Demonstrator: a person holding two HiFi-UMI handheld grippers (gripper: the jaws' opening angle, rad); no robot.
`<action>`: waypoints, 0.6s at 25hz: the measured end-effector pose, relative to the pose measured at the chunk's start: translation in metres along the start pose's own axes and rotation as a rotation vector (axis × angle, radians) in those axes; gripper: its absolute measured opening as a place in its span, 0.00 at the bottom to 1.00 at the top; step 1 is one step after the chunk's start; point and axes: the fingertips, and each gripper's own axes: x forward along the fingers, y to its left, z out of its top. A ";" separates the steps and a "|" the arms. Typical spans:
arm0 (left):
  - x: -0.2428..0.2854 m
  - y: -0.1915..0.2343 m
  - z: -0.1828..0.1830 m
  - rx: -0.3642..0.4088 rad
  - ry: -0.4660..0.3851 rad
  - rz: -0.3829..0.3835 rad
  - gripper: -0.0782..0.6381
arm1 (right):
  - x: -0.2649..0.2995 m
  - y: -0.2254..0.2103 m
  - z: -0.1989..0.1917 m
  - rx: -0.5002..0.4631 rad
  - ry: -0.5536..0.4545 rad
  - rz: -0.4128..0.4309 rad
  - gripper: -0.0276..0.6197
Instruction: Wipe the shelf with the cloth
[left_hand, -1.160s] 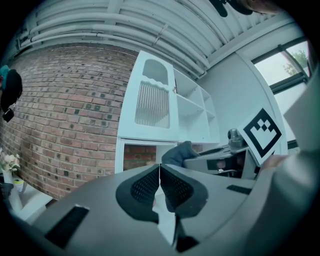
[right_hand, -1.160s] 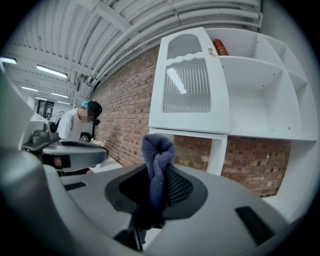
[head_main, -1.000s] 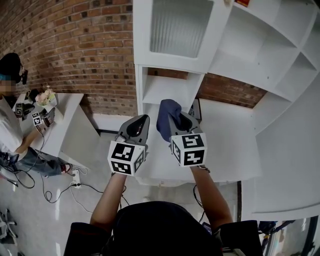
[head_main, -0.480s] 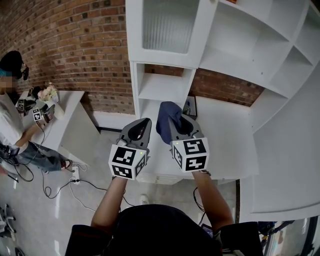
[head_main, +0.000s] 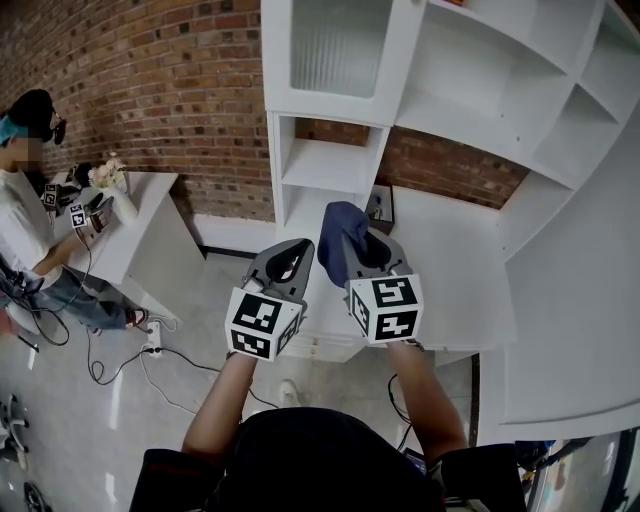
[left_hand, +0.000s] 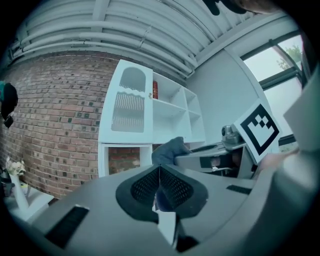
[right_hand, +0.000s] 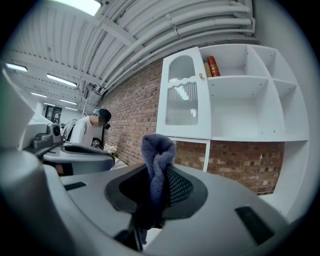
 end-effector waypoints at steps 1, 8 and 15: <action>-0.003 -0.003 0.000 0.002 0.001 0.001 0.13 | -0.004 0.002 0.000 0.000 -0.001 0.002 0.18; -0.022 -0.017 0.008 0.004 -0.019 0.016 0.13 | -0.025 0.010 0.001 0.005 -0.004 0.009 0.18; -0.034 -0.029 0.010 0.002 -0.016 0.023 0.13 | -0.040 0.013 0.002 0.005 -0.010 0.018 0.18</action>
